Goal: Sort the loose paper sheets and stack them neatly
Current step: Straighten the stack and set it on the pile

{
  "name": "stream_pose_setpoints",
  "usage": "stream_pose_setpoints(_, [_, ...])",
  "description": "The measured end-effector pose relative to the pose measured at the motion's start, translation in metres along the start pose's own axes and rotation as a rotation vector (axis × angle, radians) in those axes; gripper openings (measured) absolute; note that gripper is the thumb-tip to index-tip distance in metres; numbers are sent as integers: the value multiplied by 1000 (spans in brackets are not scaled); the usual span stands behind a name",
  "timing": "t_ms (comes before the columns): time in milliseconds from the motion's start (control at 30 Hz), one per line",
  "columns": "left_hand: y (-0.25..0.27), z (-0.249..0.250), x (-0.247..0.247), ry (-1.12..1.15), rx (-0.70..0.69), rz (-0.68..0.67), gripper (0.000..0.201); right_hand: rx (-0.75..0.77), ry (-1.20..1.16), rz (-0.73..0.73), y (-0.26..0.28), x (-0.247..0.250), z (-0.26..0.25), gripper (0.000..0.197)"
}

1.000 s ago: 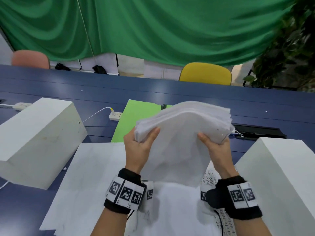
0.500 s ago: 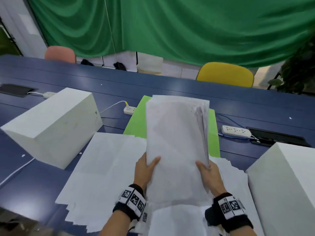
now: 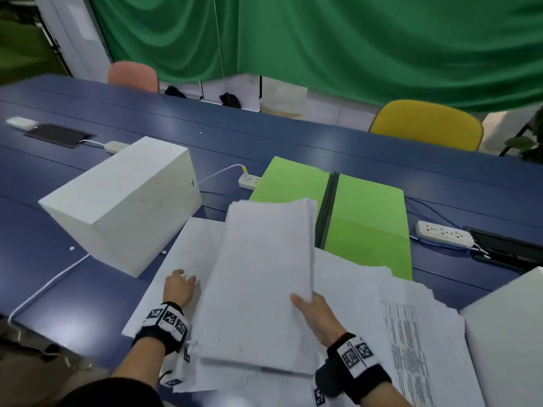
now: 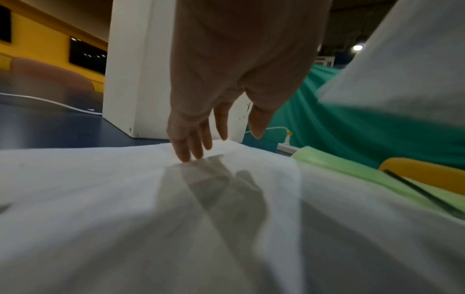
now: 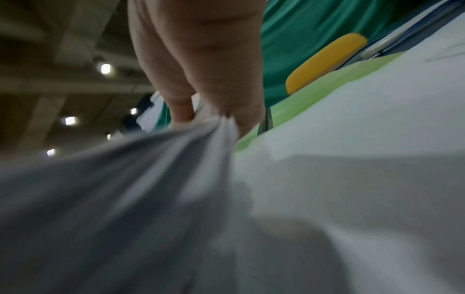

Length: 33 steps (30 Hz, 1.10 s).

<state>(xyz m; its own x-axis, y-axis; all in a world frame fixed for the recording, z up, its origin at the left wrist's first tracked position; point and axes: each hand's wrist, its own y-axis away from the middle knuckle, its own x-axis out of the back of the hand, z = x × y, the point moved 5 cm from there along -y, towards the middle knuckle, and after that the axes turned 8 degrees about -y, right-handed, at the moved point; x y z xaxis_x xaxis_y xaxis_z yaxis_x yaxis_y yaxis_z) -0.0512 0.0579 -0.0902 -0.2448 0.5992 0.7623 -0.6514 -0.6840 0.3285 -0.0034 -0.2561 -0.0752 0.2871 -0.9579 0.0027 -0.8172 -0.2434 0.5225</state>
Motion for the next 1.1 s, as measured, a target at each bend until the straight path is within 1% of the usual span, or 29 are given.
stream_pose_setpoints(33, [-5, -2, -3, -65, 0, -47, 48, -72, 68, -11, -6, -6, 13, 30])
stream_pose_setpoints(100, [-12, -1, -4, -130, -11, -107, 49, -167, 175, -31, -11, -14, 24, 26])
stream_pose_setpoints(200, [-23, 1, 0, -185, -58, -128, 42, -189, 198, -5, -19, -19, 19, 27])
stream_pose_setpoints(233, [-26, 1, 2, -188, -75, -118, 39, -168, 172, 25, -22, -21, 15, 38])
stream_pose_setpoints(300, [-27, 0, 3, -134, -95, -96, 42, -132, 163, 97, -32, -26, 14, 58])
stream_pose_setpoints(367, [-24, 0, -1, -37, -85, -133, 52, -110, 192, 124, -39, -33, 16, 64])
stream_pose_setpoints(467, [-19, 7, -9, 10, -98, -266, 79, -103, 196, 113, -41, -41, 17, 65])
stream_pose_setpoints(500, [-17, 8, -12, 16, -98, -310, 87, -113, 179, 105, -43, -40, 20, 65])
stream_pose_setpoints(533, [-13, 10, -17, 55, -100, -368, 90, -101, 156, 95, -44, -40, 22, 66])
stream_pose_setpoints(600, [3, 13, -31, 271, -105, -515, 96, -82, 127, 94, -46, -38, 26, 67])
stream_pose_setpoints(633, [9, 15, -38, 351, -125, -556, 103, -69, 108, 93, -48, -35, 27, 65])
stream_pose_setpoints(667, [15, 17, -43, 401, -152, -568, 107, -52, 92, 87, -47, -32, 24, 62])
stream_pose_setpoints(700, [19, 18, -47, 414, -186, -564, 101, -27, 72, 73, -44, -31, 19, 59])
stream_pose_setpoints(767, [27, 29, -46, 374, -263, -469, 71, 23, 84, 49, -42, -23, 10, 53])
stream_pose_setpoints(800, [31, 39, -42, 352, -319, -412, 60, 50, 85, 65, -40, -17, 4, 51])
stream_pose_setpoints(833, [36, 50, -36, 358, -369, -375, 55, 79, 63, 92, -40, -8, 0, 49])
stream_pose_setpoints(900, [51, 76, -21, 455, -459, -339, 51, 126, -54, 149, -32, 8, -12, 48])
stream_pose_setpoints(967, [66, 100, 1, 536, -560, -274, 51, 192, -203, 173, -20, 21, -29, 65])
stream_pose_setpoints(1033, [81, 121, 20, 613, -638, -195, 37, 294, -308, 186, -5, 30, -52, 80])
stream_pose_setpoints(1067, [89, 131, 28, 649, -669, -157, 35, 346, -341, 188, 3, 33, -65, 83])
stream_pose_setpoints(1100, [96, 140, 35, 686, -693, -122, 34, 399, -362, 187, 11, 36, -78, 81])
